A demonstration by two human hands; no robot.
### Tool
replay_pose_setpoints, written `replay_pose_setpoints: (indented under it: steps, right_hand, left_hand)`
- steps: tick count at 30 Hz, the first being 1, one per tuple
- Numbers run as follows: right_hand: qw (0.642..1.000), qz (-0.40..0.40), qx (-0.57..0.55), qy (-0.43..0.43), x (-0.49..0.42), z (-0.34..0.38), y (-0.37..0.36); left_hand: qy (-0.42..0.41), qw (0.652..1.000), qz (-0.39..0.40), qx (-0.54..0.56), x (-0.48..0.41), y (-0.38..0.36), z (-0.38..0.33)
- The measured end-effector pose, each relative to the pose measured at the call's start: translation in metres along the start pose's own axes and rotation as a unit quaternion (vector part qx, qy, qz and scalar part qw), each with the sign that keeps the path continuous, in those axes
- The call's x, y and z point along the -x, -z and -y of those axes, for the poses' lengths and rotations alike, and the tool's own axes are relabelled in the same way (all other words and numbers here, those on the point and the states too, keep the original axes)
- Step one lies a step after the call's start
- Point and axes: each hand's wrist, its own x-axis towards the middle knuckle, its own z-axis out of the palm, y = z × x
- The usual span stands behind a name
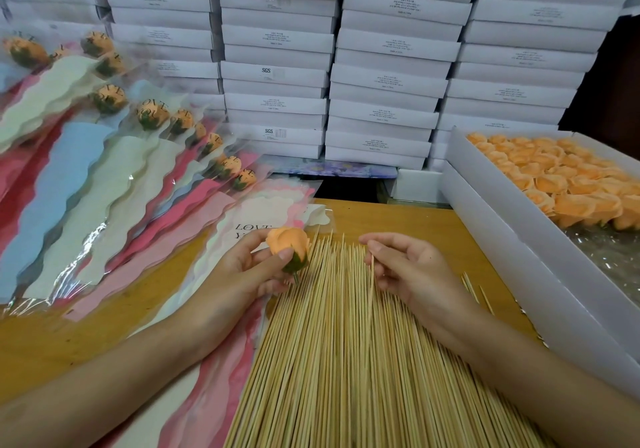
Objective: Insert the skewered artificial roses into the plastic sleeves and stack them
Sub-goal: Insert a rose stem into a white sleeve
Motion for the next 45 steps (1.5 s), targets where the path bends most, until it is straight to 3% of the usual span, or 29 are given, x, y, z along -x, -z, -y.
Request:
replay_pose_setpoints:
  steps: [7, 21, 31, 45]
  right_hand:
    - [0.991, 0.046, -0.112, -0.060, -0.002, 0.002, 0.000]
    - [0.951, 0.246, -0.094, -0.161, 0.011, 0.011, -0.017]
    - [0.942, 0.291, -0.030, -0.166, 0.015, 0.009, -0.019]
    - [0.943, 0.294, -0.026, -0.151, 0.015, 0.008, -0.021]
  left_hand:
    - [0.005, 1.000, 0.006, -0.010, 0.002, -0.001, -0.003]
    - [-0.011, 1.000, 0.000, 0.021, 0.004, -0.003, -0.007]
    - [-0.021, 0.999, 0.033, 0.016, 0.006, -0.004, -0.008]
    - [-0.016, 0.999, 0.030, 0.011, 0.007, -0.004, -0.009]
